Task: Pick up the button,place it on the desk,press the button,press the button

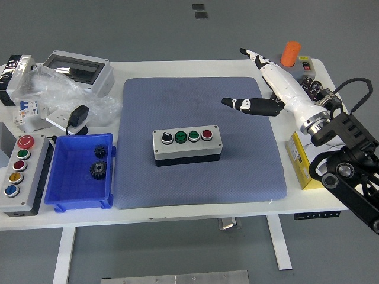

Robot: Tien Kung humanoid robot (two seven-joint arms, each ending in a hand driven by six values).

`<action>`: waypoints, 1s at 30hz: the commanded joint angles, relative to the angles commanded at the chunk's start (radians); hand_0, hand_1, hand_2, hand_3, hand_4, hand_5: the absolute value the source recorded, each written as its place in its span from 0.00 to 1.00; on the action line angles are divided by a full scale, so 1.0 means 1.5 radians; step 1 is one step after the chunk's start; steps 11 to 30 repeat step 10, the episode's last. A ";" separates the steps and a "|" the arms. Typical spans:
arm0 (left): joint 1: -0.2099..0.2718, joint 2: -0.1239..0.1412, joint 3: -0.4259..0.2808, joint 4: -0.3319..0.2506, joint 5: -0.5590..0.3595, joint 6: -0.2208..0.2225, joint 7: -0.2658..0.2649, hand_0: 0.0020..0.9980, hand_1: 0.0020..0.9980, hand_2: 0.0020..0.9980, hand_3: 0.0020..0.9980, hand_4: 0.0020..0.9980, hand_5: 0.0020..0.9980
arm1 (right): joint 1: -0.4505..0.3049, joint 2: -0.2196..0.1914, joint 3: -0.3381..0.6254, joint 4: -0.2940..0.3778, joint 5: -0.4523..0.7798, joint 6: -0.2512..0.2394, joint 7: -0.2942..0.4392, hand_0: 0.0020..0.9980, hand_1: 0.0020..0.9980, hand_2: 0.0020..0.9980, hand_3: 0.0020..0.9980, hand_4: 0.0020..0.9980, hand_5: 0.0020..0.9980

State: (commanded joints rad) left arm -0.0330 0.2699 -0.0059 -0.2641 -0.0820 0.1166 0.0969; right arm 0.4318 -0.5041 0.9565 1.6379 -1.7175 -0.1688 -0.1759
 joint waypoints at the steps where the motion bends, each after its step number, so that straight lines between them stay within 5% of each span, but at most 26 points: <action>1: 0.000 0.000 0.000 0.000 0.000 0.000 0.000 0.63 0.63 0.58 0.57 0.53 0.11 | -0.001 0.000 0.002 0.000 0.000 0.000 0.000 1.00 1.00 1.00 1.00 1.00 0.61; 30: 0.004 -0.004 -0.006 0.000 0.002 0.001 0.004 0.63 0.63 0.58 0.57 0.53 0.11 | -0.007 -0.002 0.014 0.007 -0.007 0.000 -0.001 1.00 1.00 1.00 1.00 1.00 0.61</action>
